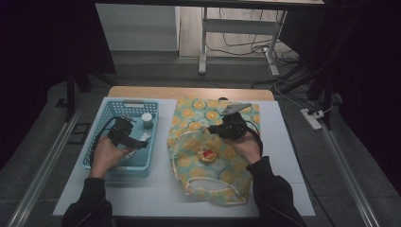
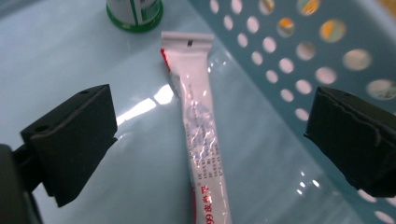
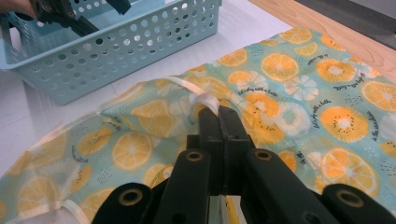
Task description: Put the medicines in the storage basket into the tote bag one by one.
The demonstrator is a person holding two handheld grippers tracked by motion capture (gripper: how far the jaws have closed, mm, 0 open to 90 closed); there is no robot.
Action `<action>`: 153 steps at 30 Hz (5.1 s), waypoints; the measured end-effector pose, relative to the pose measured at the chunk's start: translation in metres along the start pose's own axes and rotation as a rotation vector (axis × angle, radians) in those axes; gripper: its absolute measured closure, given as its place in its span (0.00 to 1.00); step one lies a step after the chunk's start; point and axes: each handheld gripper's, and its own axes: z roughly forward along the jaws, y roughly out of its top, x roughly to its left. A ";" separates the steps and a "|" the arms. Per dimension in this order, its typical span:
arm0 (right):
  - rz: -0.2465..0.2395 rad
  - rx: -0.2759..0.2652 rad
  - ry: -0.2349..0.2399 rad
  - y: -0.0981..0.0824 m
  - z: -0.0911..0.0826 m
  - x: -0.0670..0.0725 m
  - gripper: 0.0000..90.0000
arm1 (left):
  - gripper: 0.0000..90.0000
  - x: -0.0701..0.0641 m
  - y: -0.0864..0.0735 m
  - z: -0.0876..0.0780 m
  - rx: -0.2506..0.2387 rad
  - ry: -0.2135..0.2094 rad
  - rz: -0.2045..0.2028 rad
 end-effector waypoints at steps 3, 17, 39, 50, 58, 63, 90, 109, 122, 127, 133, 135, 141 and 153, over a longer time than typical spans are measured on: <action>-0.001 -0.002 0.001 0.000 0.000 0.000 1.00 | 0.07 0.000 -0.001 0.005 0.045 0.029 -0.006; -0.011 -0.001 -0.001 0.000 0.001 0.001 1.00 | 0.44 -0.001 0.000 0.015 0.147 0.070 -0.024; -0.014 -0.005 -0.002 0.001 0.000 0.002 1.00 | 0.81 -0.003 0.001 0.014 0.159 0.073 -0.046; -0.015 -0.005 -0.003 0.001 -0.001 0.001 1.00 | 0.81 -0.003 0.003 0.005 0.108 0.095 -0.060; -0.013 -0.007 -0.006 0.001 -0.001 0.001 1.00 | 0.81 -0.004 0.004 -0.005 0.055 0.100 -0.055; -0.017 -0.009 -0.007 0.001 -0.002 0.001 1.00 | 0.81 -0.005 0.004 -0.014 0.016 0.091 -0.044; -0.022 -0.014 -0.011 0.001 -0.003 0.002 1.00 | 0.81 -0.032 0.010 -0.057 -0.142 -0.009 0.051; -0.024 -0.027 -0.014 0.001 -0.005 0.001 1.00 | 0.81 -0.090 0.030 -0.067 -0.175 -0.122 0.183; -0.020 -0.032 -0.013 0.002 -0.005 0.001 1.00 | 0.81 -0.120 0.039 -0.055 -0.159 -0.185 0.242; -0.021 -0.035 -0.014 0.002 -0.006 0.001 1.00 | 0.81 -0.131 0.042 -0.051 -0.153 -0.211 0.262; -0.021 -0.037 -0.013 0.002 -0.005 0.002 1.00 | 0.81 -0.144 0.046 -0.041 -0.138 -0.239 0.286; -0.024 -0.035 -0.013 0.002 -0.005 0.002 1.00 | 0.81 -0.149 0.047 -0.035 -0.129 -0.247 0.292; -0.024 -0.036 -0.015 0.003 -0.005 0.002 1.00 | 0.81 -0.159 0.052 -0.021 -0.109 -0.258 0.304; -0.031 -0.035 -0.012 0.003 -0.004 0.004 1.00 | 0.81 -0.172 0.063 0.008 -0.085 -0.267 0.319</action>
